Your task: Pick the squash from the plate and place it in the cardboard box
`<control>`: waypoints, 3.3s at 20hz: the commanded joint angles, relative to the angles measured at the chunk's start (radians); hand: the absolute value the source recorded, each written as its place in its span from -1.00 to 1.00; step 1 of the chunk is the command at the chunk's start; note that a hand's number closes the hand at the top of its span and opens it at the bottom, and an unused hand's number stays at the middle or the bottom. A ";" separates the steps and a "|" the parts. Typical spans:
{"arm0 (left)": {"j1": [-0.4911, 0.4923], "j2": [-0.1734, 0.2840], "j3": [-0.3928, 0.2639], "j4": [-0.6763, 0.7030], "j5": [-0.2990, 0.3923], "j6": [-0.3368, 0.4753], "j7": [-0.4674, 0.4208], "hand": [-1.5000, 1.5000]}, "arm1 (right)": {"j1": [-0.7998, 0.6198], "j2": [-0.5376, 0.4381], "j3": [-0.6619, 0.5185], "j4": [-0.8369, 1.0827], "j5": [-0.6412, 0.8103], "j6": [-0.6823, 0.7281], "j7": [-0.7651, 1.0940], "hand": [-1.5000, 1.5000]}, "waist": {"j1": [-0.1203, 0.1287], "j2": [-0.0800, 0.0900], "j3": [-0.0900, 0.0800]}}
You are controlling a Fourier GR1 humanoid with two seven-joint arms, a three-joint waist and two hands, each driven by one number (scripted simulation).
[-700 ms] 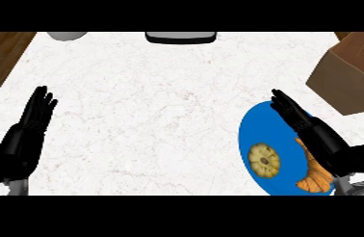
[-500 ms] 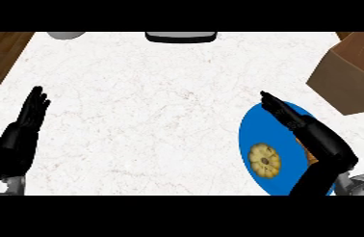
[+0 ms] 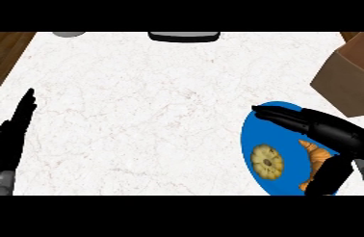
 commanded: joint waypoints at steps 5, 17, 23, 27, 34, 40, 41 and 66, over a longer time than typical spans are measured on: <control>-0.069 -0.018 -0.014 0.076 -0.057 0.007 0.030 0.00 | -0.134 -0.025 0.000 0.310 0.186 0.099 -0.502 -1.00 | 0.001 0.004 0.001; -0.079 -0.037 -0.019 0.060 -0.103 0.029 0.072 0.00 | -0.341 -0.057 0.249 0.181 0.628 0.068 -0.283 -1.00 | -0.004 -0.005 -0.002; -0.106 -0.021 0.026 0.108 -0.068 -0.033 0.074 0.00 | -0.392 0.014 0.332 0.094 0.755 0.210 -0.134 -1.00 | -0.018 -0.007 -0.002; -0.077 -0.046 0.044 0.149 -0.079 -0.042 -0.017 0.00 | -0.363 0.108 0.352 0.134 0.814 0.248 -0.074 -1.00 | -0.019 -0.005 -0.002; -0.039 -0.055 0.064 0.039 -0.125 -0.040 0.051 0.00 | -0.309 0.184 0.331 0.160 0.963 0.207 -0.079 -1.00 | -0.019 -0.007 -0.001; -0.023 -0.066 0.111 0.094 -0.131 -0.074 -0.011 0.00 | -0.246 0.196 0.308 0.108 1.025 0.243 -0.091 -1.00 | -0.023 -0.007 -0.002; -0.075 -0.068 0.097 0.064 -0.146 -0.071 0.066 0.00 | -0.303 0.183 0.288 0.207 1.023 0.218 -0.182 -1.00 | -0.020 -0.005 -0.001; -0.130 -0.159 0.144 0.184 -0.230 -0.087 -0.010 0.00 | -0.164 0.221 0.344 0.080 1.159 0.279 -0.070 -1.00 | -0.025 -0.004 -0.002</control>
